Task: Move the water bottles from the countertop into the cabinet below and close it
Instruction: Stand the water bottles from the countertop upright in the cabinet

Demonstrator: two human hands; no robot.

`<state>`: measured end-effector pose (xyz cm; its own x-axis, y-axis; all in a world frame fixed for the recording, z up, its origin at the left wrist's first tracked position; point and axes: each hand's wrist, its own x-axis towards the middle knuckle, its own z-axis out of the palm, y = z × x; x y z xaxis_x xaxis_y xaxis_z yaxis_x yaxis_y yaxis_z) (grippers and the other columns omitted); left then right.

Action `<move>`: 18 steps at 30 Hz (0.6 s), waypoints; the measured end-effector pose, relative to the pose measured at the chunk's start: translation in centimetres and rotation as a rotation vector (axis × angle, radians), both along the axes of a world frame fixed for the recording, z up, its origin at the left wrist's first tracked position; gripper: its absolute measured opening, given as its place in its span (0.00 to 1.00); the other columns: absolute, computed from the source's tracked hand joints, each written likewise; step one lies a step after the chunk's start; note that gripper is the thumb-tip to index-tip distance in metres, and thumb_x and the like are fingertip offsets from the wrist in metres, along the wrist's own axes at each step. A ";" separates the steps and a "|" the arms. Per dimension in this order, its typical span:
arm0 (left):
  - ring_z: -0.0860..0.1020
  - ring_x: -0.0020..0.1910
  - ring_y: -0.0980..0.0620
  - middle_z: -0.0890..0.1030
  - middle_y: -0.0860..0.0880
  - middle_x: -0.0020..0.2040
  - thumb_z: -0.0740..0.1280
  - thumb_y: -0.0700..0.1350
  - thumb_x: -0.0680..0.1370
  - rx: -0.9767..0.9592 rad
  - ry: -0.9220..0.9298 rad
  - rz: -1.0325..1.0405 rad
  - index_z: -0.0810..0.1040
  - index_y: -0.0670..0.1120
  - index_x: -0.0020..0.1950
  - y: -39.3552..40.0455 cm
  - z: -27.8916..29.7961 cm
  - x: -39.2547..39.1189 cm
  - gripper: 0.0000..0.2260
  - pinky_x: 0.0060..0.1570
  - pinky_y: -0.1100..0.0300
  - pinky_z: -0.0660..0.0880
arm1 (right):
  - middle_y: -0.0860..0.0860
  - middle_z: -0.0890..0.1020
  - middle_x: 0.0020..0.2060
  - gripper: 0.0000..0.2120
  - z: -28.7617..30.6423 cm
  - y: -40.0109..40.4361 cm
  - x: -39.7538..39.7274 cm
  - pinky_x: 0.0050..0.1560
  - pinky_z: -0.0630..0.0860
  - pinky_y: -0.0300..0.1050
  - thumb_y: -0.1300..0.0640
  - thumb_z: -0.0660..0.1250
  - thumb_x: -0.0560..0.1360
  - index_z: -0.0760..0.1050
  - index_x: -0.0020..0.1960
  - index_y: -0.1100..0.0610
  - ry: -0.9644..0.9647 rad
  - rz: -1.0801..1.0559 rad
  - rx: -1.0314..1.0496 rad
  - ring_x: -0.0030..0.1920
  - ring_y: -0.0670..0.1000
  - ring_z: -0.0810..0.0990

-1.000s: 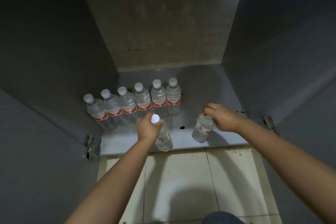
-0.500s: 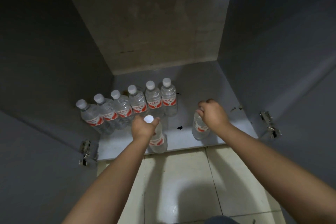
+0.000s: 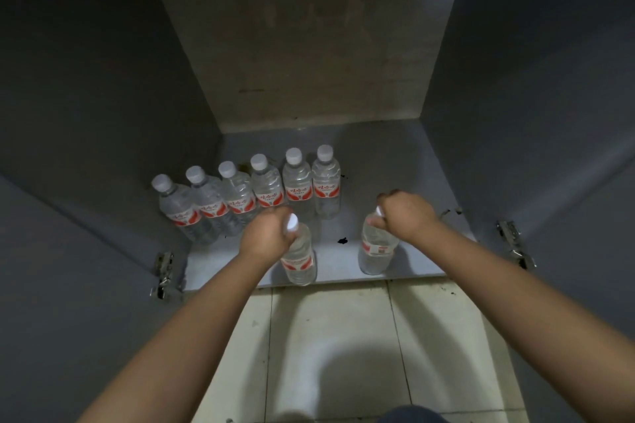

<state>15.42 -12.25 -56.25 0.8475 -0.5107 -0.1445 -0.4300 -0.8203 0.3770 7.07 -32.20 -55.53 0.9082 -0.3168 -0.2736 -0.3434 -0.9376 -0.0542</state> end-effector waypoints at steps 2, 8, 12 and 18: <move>0.76 0.59 0.43 0.78 0.42 0.61 0.67 0.47 0.77 0.039 -0.021 0.009 0.72 0.42 0.64 -0.1 -0.2 0.1 0.18 0.57 0.52 0.74 | 0.62 0.75 0.57 0.16 -0.1 0.1 0.3 0.54 0.73 0.49 0.54 0.61 0.77 0.71 0.59 0.63 0.002 0.084 0.031 0.57 0.62 0.76; 0.76 0.59 0.42 0.76 0.41 0.61 0.66 0.56 0.75 -0.059 0.016 0.328 0.70 0.39 0.63 -0.3 -1.4 -0.4 0.25 0.53 0.52 0.75 | 0.61 0.74 0.58 0.18 0.7 -1.0 0.4 0.59 0.74 0.50 0.66 0.63 0.72 0.75 0.60 0.57 0.059 0.261 0.189 0.58 0.60 0.75; 0.72 0.65 0.43 0.72 0.43 0.67 0.64 0.52 0.78 -0.008 0.006 0.119 0.66 0.43 0.69 0.3 -1.1 0.2 0.23 0.59 0.52 0.73 | 0.60 0.73 0.60 0.24 0.4 -0.4 0.1 0.57 0.75 0.51 0.50 0.65 0.75 0.66 0.67 0.57 0.046 0.105 0.103 0.59 0.61 0.75; 0.69 0.68 0.46 0.71 0.44 0.69 0.65 0.38 0.77 0.044 0.079 -0.301 0.66 0.47 0.72 2.7 -0.5 1.9 0.24 0.67 0.56 0.67 | 0.63 0.74 0.58 0.17 0.0 0.8 0.8 0.53 0.74 0.50 0.55 0.61 0.77 0.68 0.61 0.65 0.042 0.044 0.059 0.56 0.63 0.76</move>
